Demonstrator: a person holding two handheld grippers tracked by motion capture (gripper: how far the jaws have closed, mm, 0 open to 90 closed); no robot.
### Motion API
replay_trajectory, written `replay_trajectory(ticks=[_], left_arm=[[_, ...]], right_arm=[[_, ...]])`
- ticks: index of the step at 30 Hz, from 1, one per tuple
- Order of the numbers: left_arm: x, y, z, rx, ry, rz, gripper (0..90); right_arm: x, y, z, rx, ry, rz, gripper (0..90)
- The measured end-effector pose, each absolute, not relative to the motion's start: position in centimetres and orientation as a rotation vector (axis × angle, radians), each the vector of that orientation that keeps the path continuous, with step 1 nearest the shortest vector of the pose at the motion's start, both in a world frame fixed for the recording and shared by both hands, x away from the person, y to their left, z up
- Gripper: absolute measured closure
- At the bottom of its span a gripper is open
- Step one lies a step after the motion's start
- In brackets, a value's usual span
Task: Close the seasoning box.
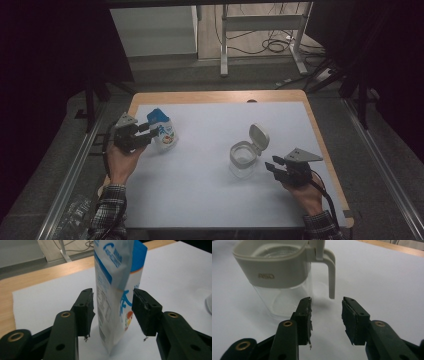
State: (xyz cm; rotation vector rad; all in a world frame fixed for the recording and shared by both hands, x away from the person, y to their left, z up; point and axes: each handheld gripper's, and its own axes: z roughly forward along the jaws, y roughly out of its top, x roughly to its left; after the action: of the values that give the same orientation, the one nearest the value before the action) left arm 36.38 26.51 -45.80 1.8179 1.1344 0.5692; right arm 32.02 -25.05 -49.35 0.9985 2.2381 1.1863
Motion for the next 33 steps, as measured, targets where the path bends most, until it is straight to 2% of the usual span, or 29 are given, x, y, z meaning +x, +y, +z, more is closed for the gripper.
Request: replay_trajectory(ticks=[7, 12, 15, 17, 18, 20, 23, 24, 26, 33], left_arm=[[37.0, 26.6, -45.8, 1.793, 1.123, 0.554, 59.0], [37.5, 26.2, -46.2, 1.773, 1.126, 0.567, 66.8], [37.6, 26.1, -46.3, 1.779, 1.117, 0.571, 74.6], [37.6, 26.0, -46.4, 1.775, 1.114, 0.572, 76.4], [37.5, 25.9, -46.5, 1.773, 1.106, 0.573, 83.4], [37.5, 25.7, -46.5, 1.777, 1.099, 0.588, 87.5], [37.5, 25.8, -46.6, 1.766, 1.091, 0.573, 88.0], [37.5, 26.1, -46.8, 1.748, 1.086, 0.56, 88.5], [37.6, 26.3, -46.9, 1.727, 1.083, 0.533, 88.9], [37.5, 26.1, -46.9, 1.729, 1.062, 0.54, 89.7]], right_arm=[[32.1, -25.4, -50.3, 1.024, 2.246, 1.187, 55.0], [31.9, -25.4, -51.2, 1.036, 2.259, 1.187, 52.5], [31.9, -25.4, -51.4, 1.033, 2.267, 1.172, 51.7], [31.9, -25.4, -51.6, 1.037, 2.269, 1.157, 50.8], [32.1, -25.4, -51.8, 1.043, 2.285, 1.142, 48.9], [32.2, -25.3, -52.2, 1.052, 2.303, 1.109, 46.6], [32.4, -25.2, -52.6, 1.056, 2.327, 1.076, 43.3], [32.5, -25.1, -52.9, 1.06, 2.346, 1.041, 38.6], [32.7, -25.0, -53.0, 1.057, 2.366, 1.027, 35.3], [32.5, -24.7, -53.1, 1.014, 2.379, 1.002, 29.6]])
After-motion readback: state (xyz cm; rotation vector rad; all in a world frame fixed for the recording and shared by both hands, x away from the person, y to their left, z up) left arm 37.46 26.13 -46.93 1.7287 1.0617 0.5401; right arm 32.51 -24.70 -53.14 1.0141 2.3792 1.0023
